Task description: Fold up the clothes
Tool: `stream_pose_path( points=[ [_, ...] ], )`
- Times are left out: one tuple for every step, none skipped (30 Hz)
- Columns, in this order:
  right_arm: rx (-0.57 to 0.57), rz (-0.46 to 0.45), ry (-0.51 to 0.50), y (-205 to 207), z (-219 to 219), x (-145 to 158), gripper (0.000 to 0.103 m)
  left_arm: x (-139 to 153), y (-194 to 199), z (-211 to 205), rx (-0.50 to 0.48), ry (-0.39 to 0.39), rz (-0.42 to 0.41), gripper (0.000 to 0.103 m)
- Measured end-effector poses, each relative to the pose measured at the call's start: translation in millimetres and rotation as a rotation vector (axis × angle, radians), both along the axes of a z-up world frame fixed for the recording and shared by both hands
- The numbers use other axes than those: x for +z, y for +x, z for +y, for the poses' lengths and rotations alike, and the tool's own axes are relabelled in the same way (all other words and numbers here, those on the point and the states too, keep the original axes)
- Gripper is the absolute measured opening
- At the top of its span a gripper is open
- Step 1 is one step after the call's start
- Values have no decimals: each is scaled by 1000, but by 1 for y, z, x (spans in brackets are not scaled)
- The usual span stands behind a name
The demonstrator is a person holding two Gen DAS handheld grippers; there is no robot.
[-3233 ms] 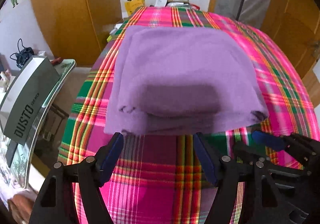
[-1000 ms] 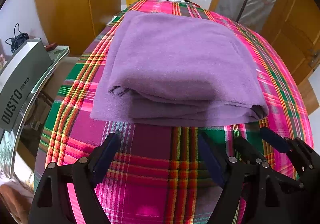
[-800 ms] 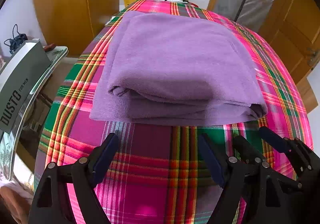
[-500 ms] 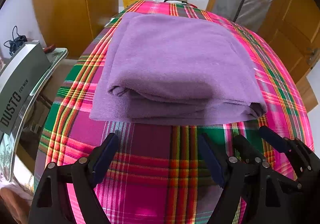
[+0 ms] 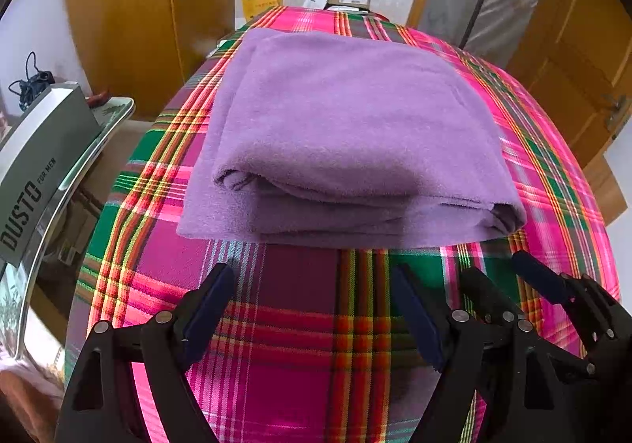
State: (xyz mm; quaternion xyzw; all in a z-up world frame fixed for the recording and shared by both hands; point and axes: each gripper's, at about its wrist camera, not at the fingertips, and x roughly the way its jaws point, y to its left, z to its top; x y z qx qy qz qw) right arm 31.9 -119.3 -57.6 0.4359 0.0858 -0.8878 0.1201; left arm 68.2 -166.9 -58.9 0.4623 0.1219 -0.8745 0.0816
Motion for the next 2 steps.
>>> stream_pose_path(
  points=[
    [0, 1, 1, 0, 0, 0, 52, 0, -1, 0, 0, 0, 1, 83],
    [0, 2, 3, 1, 0, 0, 52, 0, -1, 0, 0, -1, 1, 83]
  ],
)
